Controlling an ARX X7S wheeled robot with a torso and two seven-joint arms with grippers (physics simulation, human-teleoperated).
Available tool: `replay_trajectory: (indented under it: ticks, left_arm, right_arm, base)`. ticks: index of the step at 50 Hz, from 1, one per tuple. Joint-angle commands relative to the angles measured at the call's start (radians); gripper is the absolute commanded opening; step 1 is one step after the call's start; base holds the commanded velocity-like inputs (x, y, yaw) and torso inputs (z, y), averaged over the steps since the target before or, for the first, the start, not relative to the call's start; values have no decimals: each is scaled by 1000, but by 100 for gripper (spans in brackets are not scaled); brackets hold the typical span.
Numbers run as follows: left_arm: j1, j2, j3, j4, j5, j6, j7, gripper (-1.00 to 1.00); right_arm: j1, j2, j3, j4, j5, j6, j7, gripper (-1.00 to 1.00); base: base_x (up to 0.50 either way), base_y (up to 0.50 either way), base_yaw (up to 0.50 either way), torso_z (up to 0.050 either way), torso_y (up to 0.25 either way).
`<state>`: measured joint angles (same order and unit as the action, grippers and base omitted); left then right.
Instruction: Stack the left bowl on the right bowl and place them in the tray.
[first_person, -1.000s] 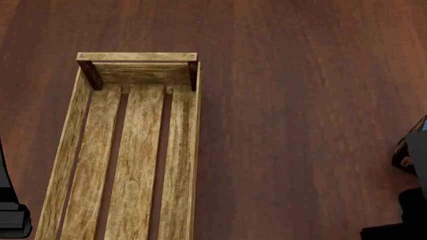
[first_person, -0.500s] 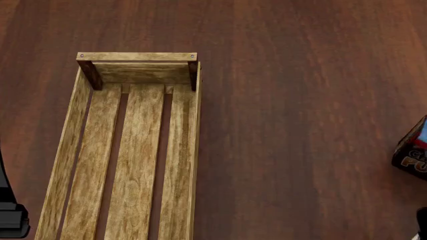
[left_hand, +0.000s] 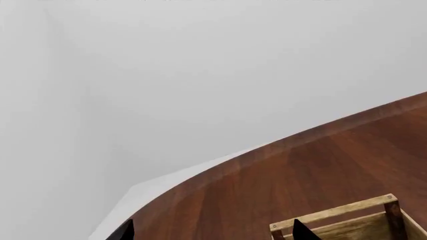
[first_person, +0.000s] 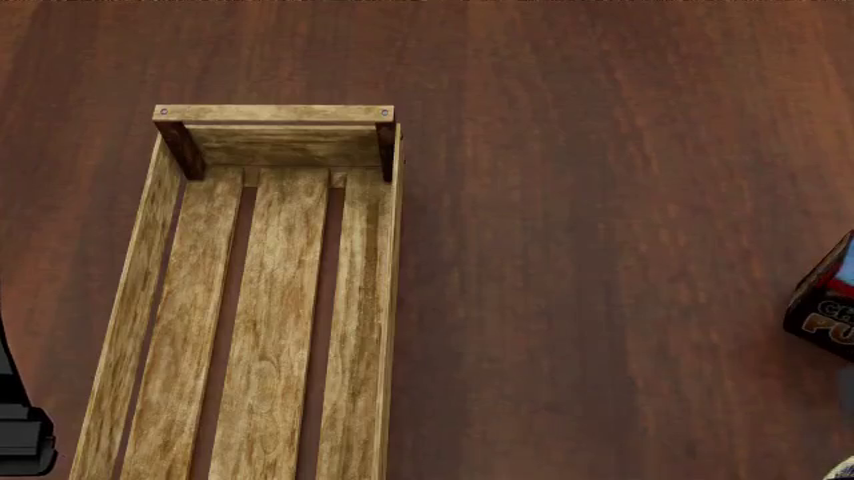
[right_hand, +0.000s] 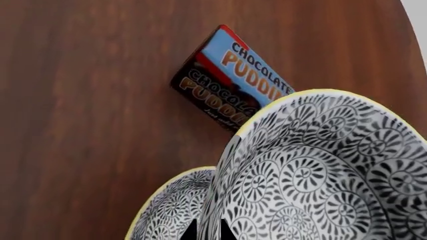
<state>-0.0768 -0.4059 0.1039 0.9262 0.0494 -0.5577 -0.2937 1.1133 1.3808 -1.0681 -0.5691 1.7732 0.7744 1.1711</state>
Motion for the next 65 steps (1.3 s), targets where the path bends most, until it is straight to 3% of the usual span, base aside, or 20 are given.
replay_trajectory:
  ticks: [1,65]
  left_arm:
    - [1,-2,1,1,-1,1,-2,100]
    - [4,-11,-2,-4,-14,7,-13,100]
  right_arm:
    - [-45,6,-23,10,-57,-55,-41,-100]
    - [-238,-29,-117,105,-190,-244,-162,-100]
  base:
    - [0,0,0,0,0]
    - [0,0,0,0,0]
